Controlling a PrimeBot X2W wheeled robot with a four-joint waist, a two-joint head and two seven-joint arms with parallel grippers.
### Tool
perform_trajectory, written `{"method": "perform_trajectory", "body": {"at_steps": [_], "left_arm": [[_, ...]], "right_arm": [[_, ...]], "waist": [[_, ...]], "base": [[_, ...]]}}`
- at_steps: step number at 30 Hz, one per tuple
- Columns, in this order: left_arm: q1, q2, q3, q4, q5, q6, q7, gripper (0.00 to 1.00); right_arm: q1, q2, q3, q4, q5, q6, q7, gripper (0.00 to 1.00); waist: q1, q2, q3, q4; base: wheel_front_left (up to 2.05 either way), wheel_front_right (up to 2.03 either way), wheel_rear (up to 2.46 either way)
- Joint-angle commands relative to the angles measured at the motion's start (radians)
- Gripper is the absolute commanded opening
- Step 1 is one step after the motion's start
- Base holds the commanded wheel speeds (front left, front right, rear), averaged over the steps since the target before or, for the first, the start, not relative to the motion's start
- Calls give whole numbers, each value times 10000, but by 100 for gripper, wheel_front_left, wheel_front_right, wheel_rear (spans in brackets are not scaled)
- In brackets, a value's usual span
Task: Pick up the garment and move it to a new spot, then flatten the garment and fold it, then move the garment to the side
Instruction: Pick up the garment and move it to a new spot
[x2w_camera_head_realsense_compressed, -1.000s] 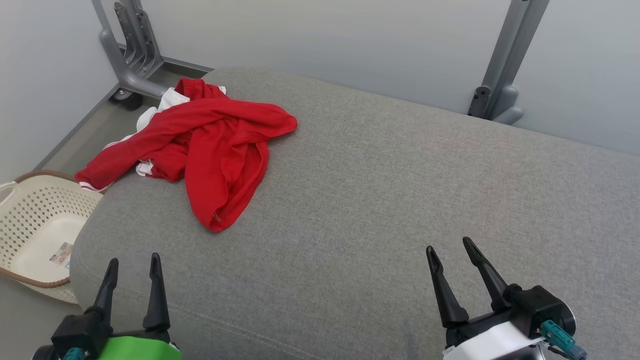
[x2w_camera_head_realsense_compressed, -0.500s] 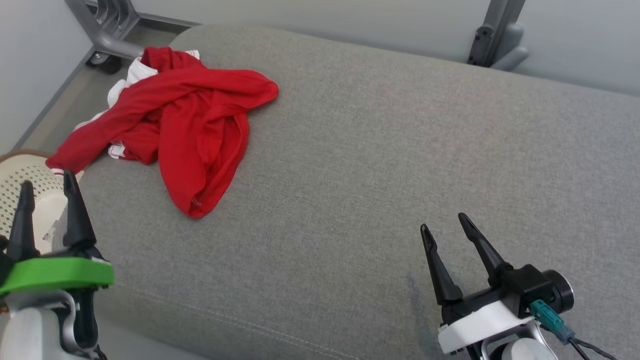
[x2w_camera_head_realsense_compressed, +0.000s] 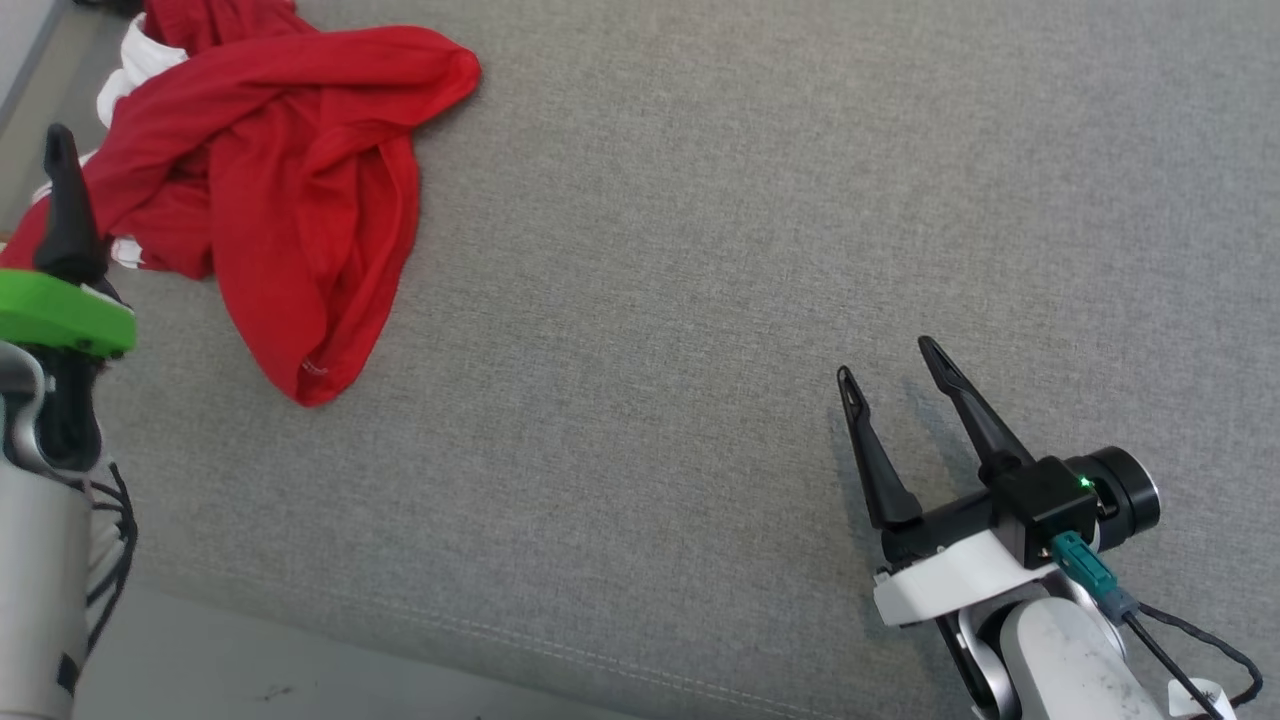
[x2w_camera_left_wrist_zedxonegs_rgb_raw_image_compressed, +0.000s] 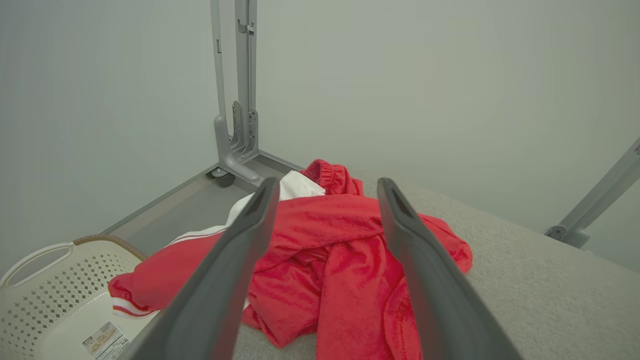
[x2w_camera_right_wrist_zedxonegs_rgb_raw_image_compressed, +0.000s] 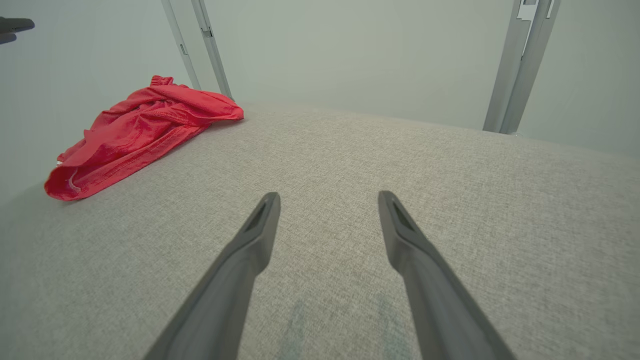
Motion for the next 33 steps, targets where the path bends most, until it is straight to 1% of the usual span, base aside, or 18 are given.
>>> {"method": "perform_trajectory", "body": {"at_steps": [1, 2, 3, 7, 13, 16, 18, 22, 24, 30, 33], "left_arm": [[-504, 168, -146, 341, -263, -34, 93, 100], [-844, 300, -305, 697, -436, -32, 230, 100], [-1510, 529, -556, 1331, -833, -32, 520, 100], [-2631, 943, -1149, 2145, -1629, -32, 1615, 100], [-3708, 1652, -1738, 2562, -3203, -32, 3933, 100], [-4050, 1996, -1903, 2642, -3781, -34, 4673, 100], [-4173, 2169, -1986, 2761, -3991, -32, 4771, 100], [-4119, 2129, -2289, 3035, -4390, -34, 5009, 100], [-4018, 2305, -2515, 3136, -4365, -32, 4962, 100], [-3836, 2561, -2920, 3346, -4485, -32, 4896, 100], [-3783, 2601, -3137, 3534, -4579, -34, 4962, 100]], "right_arm": [[-203, -40, 26, -15, -105, 1, -44, 100], [-282, -41, 61, -26, -151, 1, -44, 100], [-409, -43, 100, -83, -203, 1, -44, 100], [-613, -41, 62, -210, -359, 1, -44, 100], [-820, -40, -87, -425, -441, 1, -42, 100], [-897, -49, -101, -516, -435, -1, -21, 100], [-933, -65, -97, -549, -400, -6, -19, 100], [-894, -108, -135, -515, -233, -12, -7, 100], [-889, -123, -101, -534, -79, -18, 18, 100], [-893, -125, -26, -636, 131, -18, 18, 100], [-880, -125, -11, -649, 182, -18, 18, 100]], "waist": [[0, -1, 830, -387], [0, -1, 983, -469], [0, -1, 1280, -634], [0, -1, 1883, -920], [0, -1, 2652, -1302], [0, -1, 2951, -1474], [0, -1, 3112, -1571], [0, -1, 3246, -1743], [0, -1, 3268, -1864], [0, -1, 3284, -2088], [0, -1, 3266, -2143]], "base": [[0, 0, 0], [0, 0, 0], [0, 0, 0], [0, 0, 0], [0, 0, 0], [0, 0, 0], [0, 0, 0], [0, 0, 0], [0, 0, 0], [0, 0, 0], [0, 0, 0]]}}
